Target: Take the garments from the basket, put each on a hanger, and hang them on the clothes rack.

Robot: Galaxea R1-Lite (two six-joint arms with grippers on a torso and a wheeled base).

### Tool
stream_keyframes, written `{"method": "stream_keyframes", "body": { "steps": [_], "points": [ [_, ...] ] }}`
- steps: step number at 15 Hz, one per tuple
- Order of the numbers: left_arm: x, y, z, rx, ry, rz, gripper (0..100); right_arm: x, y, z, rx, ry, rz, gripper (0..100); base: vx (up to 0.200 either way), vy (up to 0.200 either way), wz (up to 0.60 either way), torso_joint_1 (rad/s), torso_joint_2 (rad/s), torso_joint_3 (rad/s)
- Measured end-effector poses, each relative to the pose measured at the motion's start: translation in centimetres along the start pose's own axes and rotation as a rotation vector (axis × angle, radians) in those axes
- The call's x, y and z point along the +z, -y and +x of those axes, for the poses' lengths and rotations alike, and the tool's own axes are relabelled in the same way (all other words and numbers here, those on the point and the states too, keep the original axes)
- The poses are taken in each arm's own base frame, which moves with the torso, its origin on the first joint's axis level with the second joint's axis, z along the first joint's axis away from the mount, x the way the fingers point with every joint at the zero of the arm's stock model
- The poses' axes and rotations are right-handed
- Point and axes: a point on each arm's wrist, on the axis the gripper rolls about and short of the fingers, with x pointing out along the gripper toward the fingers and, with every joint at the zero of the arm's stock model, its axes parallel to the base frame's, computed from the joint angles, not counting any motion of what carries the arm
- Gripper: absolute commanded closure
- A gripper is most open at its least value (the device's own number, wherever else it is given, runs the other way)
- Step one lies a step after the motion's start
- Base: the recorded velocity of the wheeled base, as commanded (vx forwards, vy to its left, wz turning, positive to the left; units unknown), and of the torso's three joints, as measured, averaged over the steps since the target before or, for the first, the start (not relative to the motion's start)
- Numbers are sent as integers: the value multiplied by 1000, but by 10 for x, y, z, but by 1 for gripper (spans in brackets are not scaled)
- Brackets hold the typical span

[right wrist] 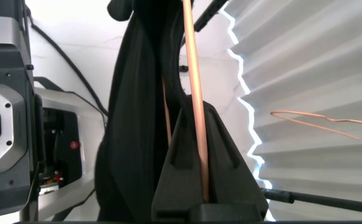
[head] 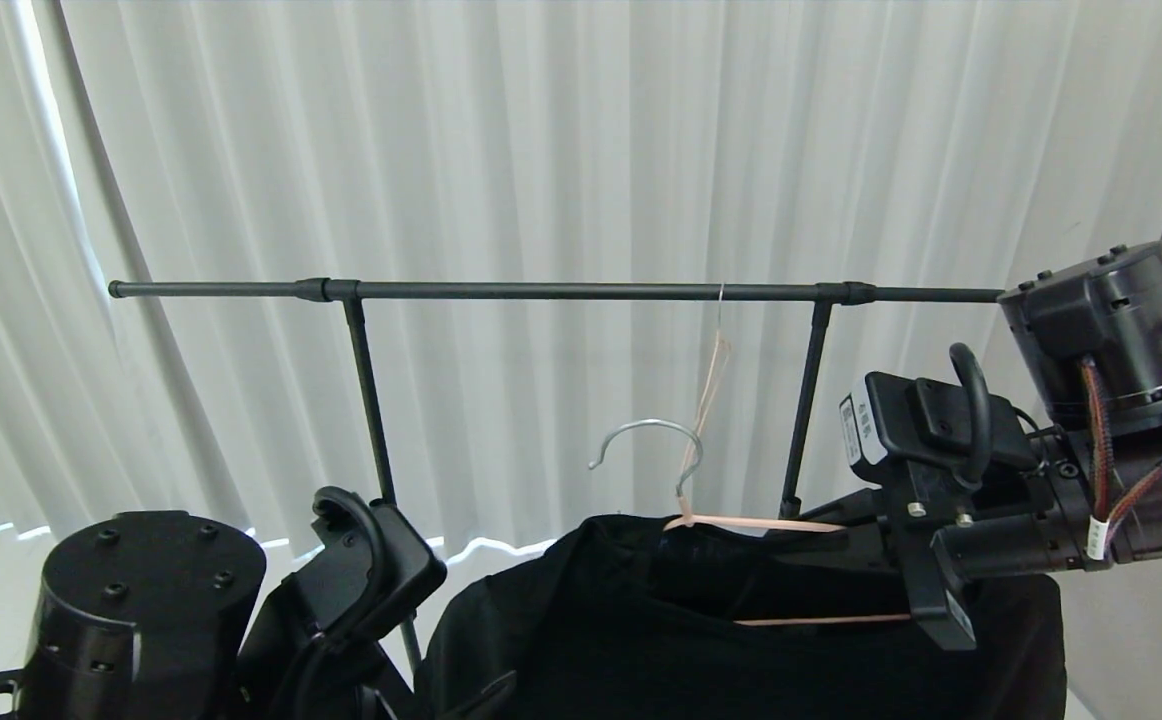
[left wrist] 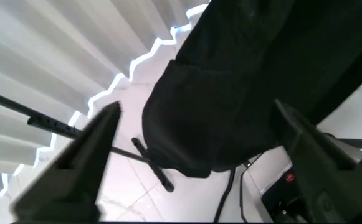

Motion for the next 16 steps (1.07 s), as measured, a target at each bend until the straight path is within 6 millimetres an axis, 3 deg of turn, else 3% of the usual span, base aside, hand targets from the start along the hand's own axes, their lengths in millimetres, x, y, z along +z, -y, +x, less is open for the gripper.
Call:
{"method": "stream_keyframes", "body": {
  "steps": [11,12,16],
  "points": [
    [-1,-1,1,8,-9,17,100,1,-1,-1,-1,2,-2,100,0,0,0,0,0,0],
    [0,-1,1,6,-5,25,0,1,-1,-1,-2,4,-1,100,0,0,0,0,0,0],
    [3,0,-1,5,18,26,0,1,-1,-2,-5,3,-1,100,0,0,0,0,0,0]
  ]
}}
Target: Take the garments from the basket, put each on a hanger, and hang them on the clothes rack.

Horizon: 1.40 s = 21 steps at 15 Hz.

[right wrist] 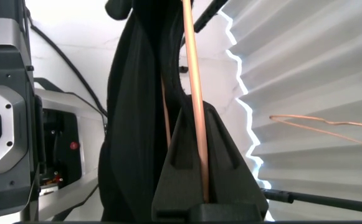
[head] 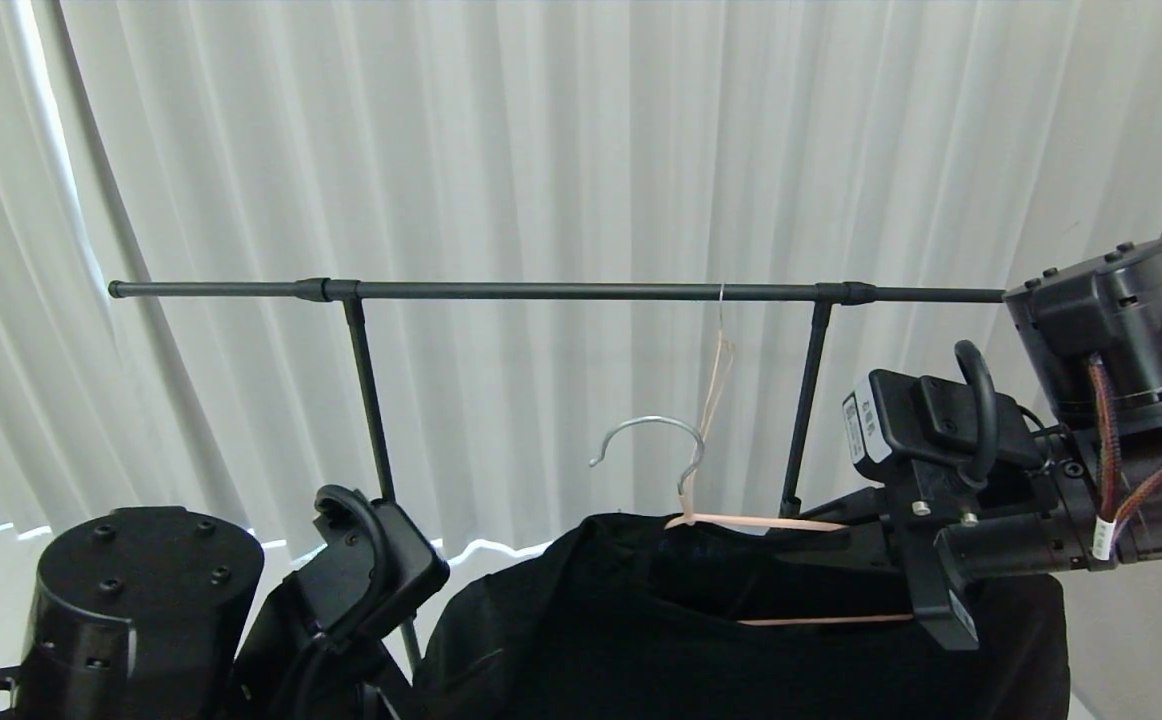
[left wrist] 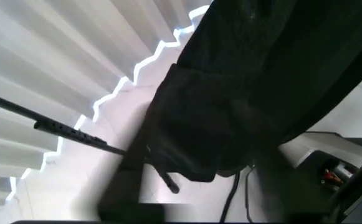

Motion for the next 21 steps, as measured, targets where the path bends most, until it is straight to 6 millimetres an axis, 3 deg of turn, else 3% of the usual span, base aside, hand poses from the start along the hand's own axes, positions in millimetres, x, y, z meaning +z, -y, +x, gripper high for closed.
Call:
{"method": "stream_keyframes", "body": {
  "steps": [5,10,21],
  "points": [
    [20,0,11,8,97,-8,0,2,0,-1,-6,10,-5,100,0,0,0,0,0,0],
    [17,-5,30,80,36,-15,0,2,0,-3,-9,15,-3,100,0,0,0,0,0,0],
    [-1,-14,13,135,18,-50,0,-3,2,-2,-29,-9,12,100,0,0,0,0,0,0]
  ]
}}
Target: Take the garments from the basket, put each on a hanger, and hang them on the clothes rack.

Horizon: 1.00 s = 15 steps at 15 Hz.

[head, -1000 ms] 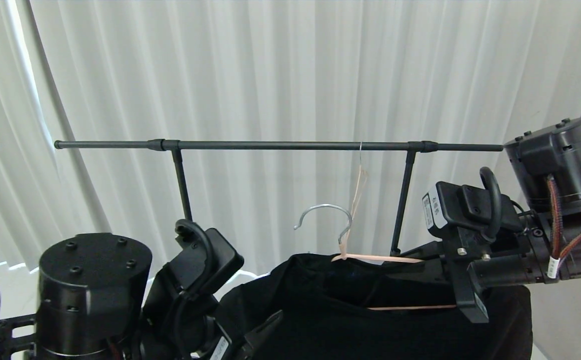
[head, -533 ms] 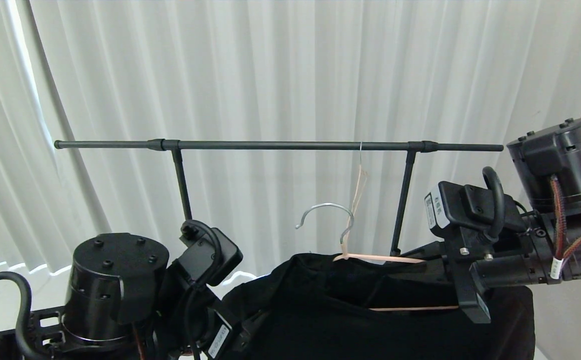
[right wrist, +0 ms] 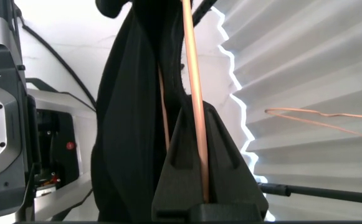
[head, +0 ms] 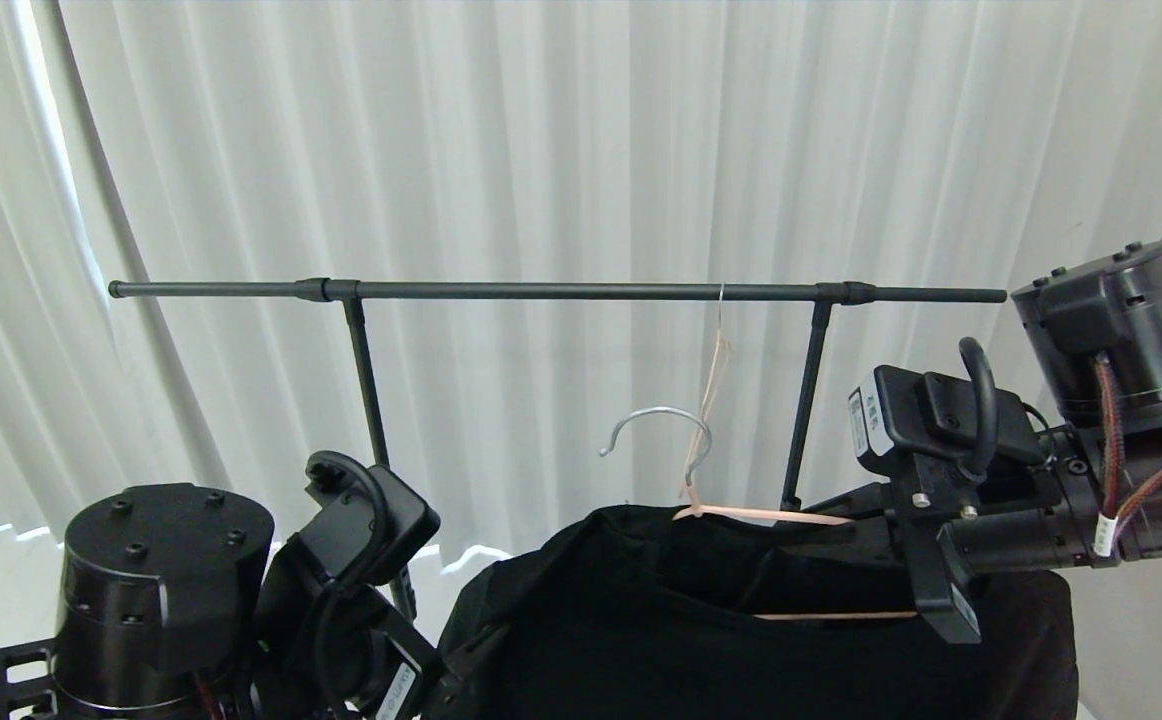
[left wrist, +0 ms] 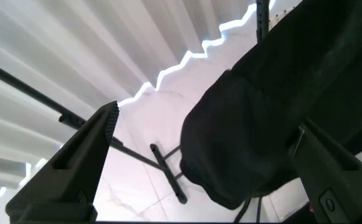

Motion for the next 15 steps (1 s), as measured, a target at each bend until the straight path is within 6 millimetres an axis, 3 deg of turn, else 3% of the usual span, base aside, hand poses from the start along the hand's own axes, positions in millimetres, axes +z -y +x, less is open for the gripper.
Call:
{"method": "stream_keyframes", "body": {
  "steps": [4,5,15],
  "points": [
    [-2,-2,2,10,-13,-8,0,0,0,0,-1,2,-1,100,0,0,0,0,0,0],
    [-2,-2,3,11,-16,-9,100,0,0,-1,-1,2,-2,100,0,0,0,0,0,0],
    [-4,-11,-2,48,-10,-28,100,-3,1,-2,-7,-5,7,100,0,0,0,0,0,0]
  ]
}}
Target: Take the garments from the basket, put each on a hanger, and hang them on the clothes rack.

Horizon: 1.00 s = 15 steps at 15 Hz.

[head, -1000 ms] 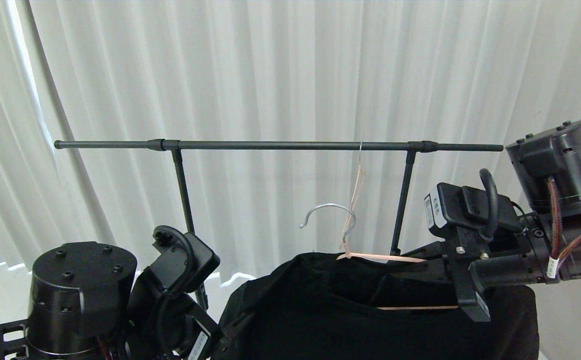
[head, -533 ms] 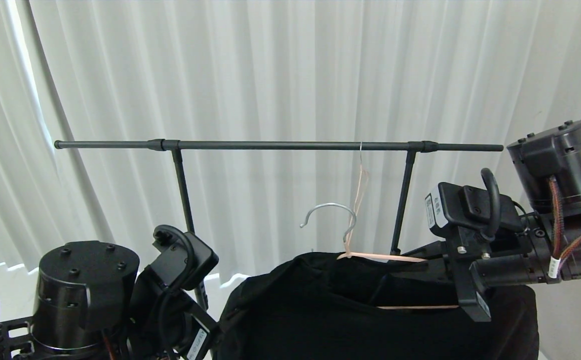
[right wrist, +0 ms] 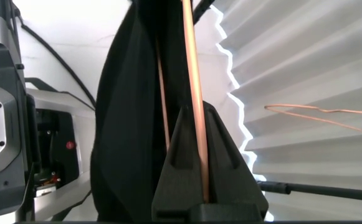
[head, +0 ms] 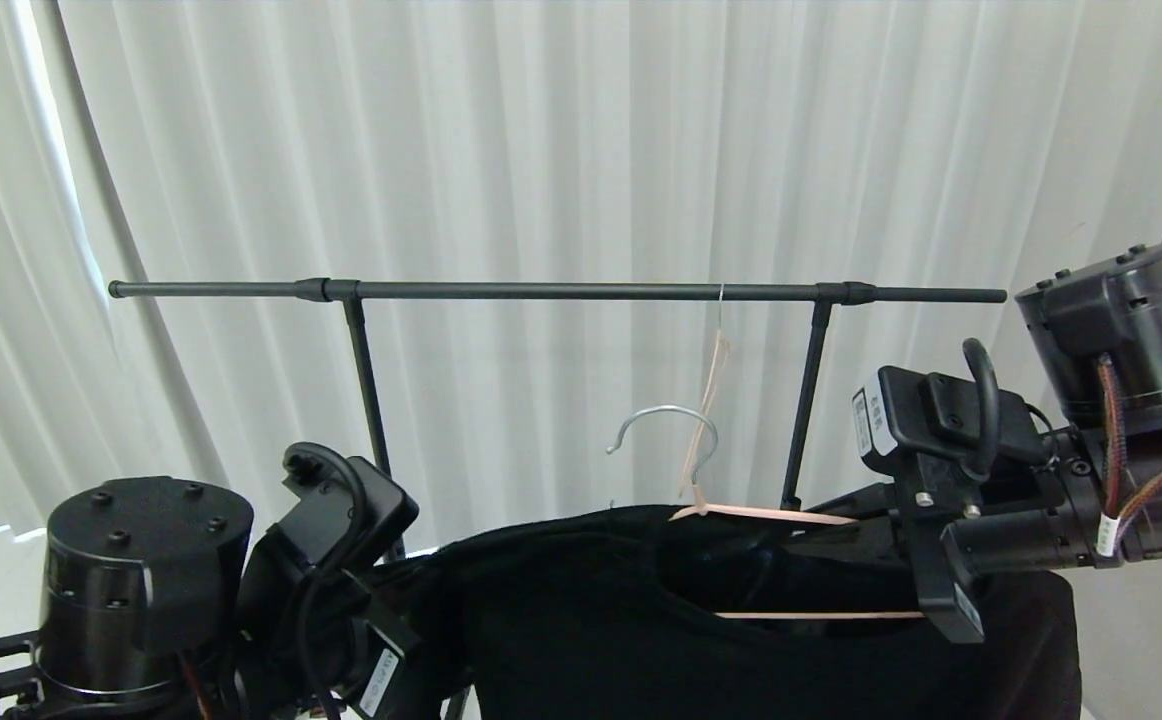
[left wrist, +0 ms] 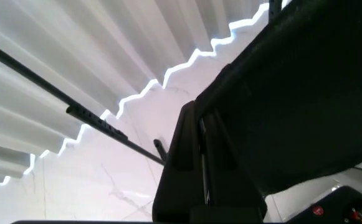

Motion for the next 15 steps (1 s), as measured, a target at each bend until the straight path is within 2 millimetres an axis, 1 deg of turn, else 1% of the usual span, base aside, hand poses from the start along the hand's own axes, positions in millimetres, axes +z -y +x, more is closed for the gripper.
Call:
{"method": "stream_keyframes", "body": {
  "steps": [3,5,9,11,13,15],
  "points": [
    [-1,-12,-3,53,1,-26,100,-3,1,-6,-18,2,3,100,0,0,0,0,0,0],
    [0,-16,-3,72,7,-36,100,-4,-1,-9,-23,9,-3,100,0,0,0,0,0,0],
    [-5,-15,-3,67,-11,-19,100,0,2,-8,-80,96,-33,100,0,0,0,0,0,0],
    [-6,-15,-2,69,-19,-10,100,-2,-1,-8,-72,107,-26,100,0,0,0,0,0,0],
    [-8,-16,0,74,-31,-13,100,1,-2,-9,-79,146,-13,100,0,0,0,0,0,0],
    [-6,-19,2,83,-34,-18,100,6,-10,-11,-61,174,22,100,0,0,0,0,0,0]
  ]
}}
